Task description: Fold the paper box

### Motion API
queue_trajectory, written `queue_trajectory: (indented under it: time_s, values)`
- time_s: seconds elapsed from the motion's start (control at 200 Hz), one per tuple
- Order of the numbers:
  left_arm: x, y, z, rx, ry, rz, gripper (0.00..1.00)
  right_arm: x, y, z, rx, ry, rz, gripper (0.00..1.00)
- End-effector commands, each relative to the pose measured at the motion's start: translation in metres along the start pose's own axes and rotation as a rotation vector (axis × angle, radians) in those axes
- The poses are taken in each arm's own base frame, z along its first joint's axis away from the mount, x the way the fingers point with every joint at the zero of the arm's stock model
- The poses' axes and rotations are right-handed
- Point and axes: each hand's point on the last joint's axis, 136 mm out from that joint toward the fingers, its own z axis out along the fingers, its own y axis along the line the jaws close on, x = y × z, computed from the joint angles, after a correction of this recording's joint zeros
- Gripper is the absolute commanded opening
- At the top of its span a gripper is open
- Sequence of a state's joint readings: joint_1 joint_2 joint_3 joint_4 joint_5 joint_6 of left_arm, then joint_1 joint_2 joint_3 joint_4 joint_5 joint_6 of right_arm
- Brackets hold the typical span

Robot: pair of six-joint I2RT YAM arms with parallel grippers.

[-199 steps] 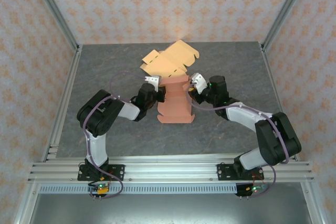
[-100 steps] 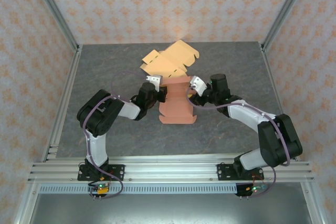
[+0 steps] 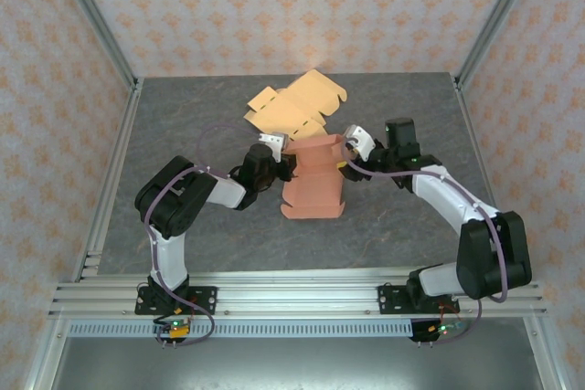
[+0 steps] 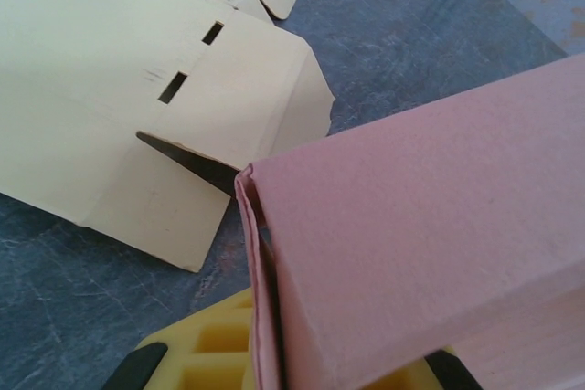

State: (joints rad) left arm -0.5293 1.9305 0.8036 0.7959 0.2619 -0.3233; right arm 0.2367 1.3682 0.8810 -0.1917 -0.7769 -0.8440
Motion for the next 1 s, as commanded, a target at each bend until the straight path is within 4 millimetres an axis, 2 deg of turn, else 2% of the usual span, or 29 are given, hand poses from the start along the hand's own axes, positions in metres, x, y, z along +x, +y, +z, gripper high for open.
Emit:
queue_trajectory:
  time_s: [0.0,0.18,0.215,0.32,0.43,0.696,0.796,0.836,0.996]
  values:
    - [0.006,-0.024,0.000,0.125,0.027,-0.003,0.00,-0.007,0.020,-0.017,-0.078,0.013,-0.084,0.60]
    - [0.004,-0.026,-0.004,0.131,0.024,0.006,0.00,-0.017,0.001,-0.030,0.064,-0.028,-0.092,0.64]
    - [0.003,-0.026,-0.004,0.132,0.023,0.005,0.00,-0.018,-0.005,-0.030,0.096,-0.034,-0.074,0.67]
    - [0.002,-0.028,-0.003,0.140,0.021,0.006,0.00,-0.013,-0.016,-0.029,0.152,-0.008,-0.053,0.67]
    - [0.002,-0.028,-0.003,0.141,0.022,0.005,0.00,-0.013,-0.003,-0.026,0.067,-0.013,-0.044,0.68]
    - [0.003,-0.027,-0.002,0.138,0.026,-0.010,0.00,-0.003,0.012,-0.014,-0.048,0.026,0.004,0.67]
    - [0.007,-0.024,0.000,0.126,0.049,-0.013,0.00,-0.001,0.012,-0.011,-0.040,0.034,-0.004,0.66]
    - [0.007,-0.024,0.001,0.122,0.050,-0.013,0.00,-0.001,0.011,-0.006,-0.022,0.033,-0.019,0.63]
    - [0.007,-0.023,0.002,0.122,0.044,-0.011,0.00,-0.009,-0.012,0.010,0.185,-0.022,-0.020,0.58]
